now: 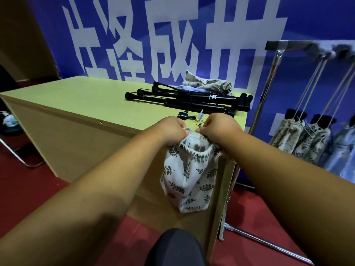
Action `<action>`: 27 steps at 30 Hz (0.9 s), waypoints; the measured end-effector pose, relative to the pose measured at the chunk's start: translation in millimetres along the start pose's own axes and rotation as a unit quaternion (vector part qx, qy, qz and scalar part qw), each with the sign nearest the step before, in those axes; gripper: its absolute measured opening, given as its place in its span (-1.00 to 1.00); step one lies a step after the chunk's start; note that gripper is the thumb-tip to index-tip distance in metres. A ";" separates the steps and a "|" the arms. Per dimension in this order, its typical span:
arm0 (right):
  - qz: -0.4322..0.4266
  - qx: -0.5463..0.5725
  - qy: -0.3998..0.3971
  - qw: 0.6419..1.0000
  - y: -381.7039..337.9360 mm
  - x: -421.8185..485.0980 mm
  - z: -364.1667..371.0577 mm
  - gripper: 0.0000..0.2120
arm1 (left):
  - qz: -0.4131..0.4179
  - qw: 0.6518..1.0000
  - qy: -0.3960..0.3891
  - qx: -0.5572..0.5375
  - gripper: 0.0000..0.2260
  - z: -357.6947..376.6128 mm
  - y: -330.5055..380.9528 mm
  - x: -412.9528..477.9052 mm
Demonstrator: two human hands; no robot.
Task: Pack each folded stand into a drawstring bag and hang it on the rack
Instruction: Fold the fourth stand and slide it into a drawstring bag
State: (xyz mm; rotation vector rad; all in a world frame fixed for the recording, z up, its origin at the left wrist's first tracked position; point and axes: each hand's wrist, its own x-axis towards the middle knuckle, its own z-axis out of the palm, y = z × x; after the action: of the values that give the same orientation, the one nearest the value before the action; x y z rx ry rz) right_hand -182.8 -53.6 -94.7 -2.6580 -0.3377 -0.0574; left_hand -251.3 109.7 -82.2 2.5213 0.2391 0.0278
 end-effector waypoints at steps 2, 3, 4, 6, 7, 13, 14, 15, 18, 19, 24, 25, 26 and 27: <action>0.000 0.001 0.003 1.000 0.3 1.5 1.9 -0.66 | -0.001 1.000 -0.004 0.023 -0.77 1.1 3.4 0.6; -0.001 0.002 0.007 1.000 -1.1 2.7 2.0 -0.66 | -0.001 0.999 -0.004 0.033 -0.75 -0.1 4.9 0.6; -0.001 0.005 0.010 1.000 -1.1 3.9 3.2 -0.67 | -0.001 0.999 -0.006 0.040 -0.74 -0.2 5.7 0.5; 0.001 0.012 0.012 1.000 -0.4 5.8 5.3 -0.69 | -0.001 0.999 -0.010 0.051 -0.71 -0.4 7.1 0.6; 0.003 0.016 0.012 1.000 0.0 6.4 6.2 -0.70 | -0.002 0.998 -0.014 0.055 -0.70 -0.5 7.8 0.7; 0.005 0.036 0.020 0.999 3.2 6.9 9.2 -0.73 | -0.014 0.997 -0.017 0.067 -0.64 -0.3 9.8 2.0; 0.006 0.045 0.021 0.999 4.1 5.5 8.9 -0.72 | -0.014 0.998 -0.014 0.061 -0.65 0.2 8.6 2.6; 0.005 0.061 0.022 0.998 5.2 2.7 8.1 -0.71 | -0.015 0.998 -0.009 0.052 -0.67 1.0 7.6 2.0; -0.037 0.155 0.024 0.987 10.4 -13.1 1.3 -0.70 | -0.018 1.000 0.008 0.012 -0.75 3.7 2.4 -1.2; -0.053 0.192 0.020 0.980 12.3 -20.7 -2.8 -0.71 | -0.021 1.000 0.011 -0.009 -0.77 4.2 0.0 -2.6; -0.112 0.289 -0.064 0.949 22.2 -58.2 -24.9 -0.76 | -0.048 0.988 0.006 -0.147 -0.88 7.3 -6.1 -13.2; -0.120 0.277 -0.073 0.951 23.5 -64.1 -27.5 -0.76 | -0.049 0.986 0.003 -0.161 -0.91 8.4 -3.9 -17.4; -0.127 0.256 -0.076 0.955 24.7 -69.6 -29.9 -0.77 | -0.047 0.985 0.004 -0.163 -0.93 9.4 -1.4 -20.6; -0.136 0.226 -0.076 0.962 26.3 -75.0 -32.4 -0.78 | -0.042 0.986 0.006 -0.162 -0.93 10.5 2.3 -24.2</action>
State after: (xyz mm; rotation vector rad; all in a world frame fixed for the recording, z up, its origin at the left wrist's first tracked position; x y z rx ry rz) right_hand -248.5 -107.9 -84.4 -2.1533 -0.6784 0.1254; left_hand -273.9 97.5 -88.7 2.1862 0.3191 0.0446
